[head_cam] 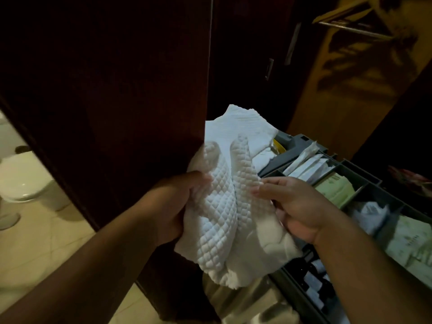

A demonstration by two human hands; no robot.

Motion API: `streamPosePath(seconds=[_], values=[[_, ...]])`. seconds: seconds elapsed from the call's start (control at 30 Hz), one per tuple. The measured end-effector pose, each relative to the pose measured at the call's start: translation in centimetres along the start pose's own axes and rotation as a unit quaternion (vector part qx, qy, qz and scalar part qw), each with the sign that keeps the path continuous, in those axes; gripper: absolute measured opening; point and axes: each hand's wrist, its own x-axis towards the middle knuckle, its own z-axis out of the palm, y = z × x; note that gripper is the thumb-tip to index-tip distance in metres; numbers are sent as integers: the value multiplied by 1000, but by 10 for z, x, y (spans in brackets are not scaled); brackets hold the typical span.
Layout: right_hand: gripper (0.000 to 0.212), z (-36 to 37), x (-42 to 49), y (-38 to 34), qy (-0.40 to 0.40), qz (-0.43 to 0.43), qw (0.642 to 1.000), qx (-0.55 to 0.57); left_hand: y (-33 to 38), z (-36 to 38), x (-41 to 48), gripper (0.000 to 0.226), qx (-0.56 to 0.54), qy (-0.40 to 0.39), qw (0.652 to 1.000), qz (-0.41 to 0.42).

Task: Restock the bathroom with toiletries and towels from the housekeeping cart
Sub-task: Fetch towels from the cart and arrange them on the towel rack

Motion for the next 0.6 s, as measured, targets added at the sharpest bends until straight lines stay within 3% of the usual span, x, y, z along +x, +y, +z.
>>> streamPosePath(seconds=[0.2,0.33,0.47,0.6], values=[[16,45,-18,20,1,21,999,-38,-6,-47,-34,29,32,7,999,-26],[37,81,-29,35,-11,28,997,-65,-9,-81,-63,26,29,9,998,-52],[21,125,-40,47,-41,26,998,-46,-13,-123,-92,27,16,18,998,-58],[37,172,-47,64,-101,27,993,-47,-17,-174,-126,24,19,45,998,-45]])
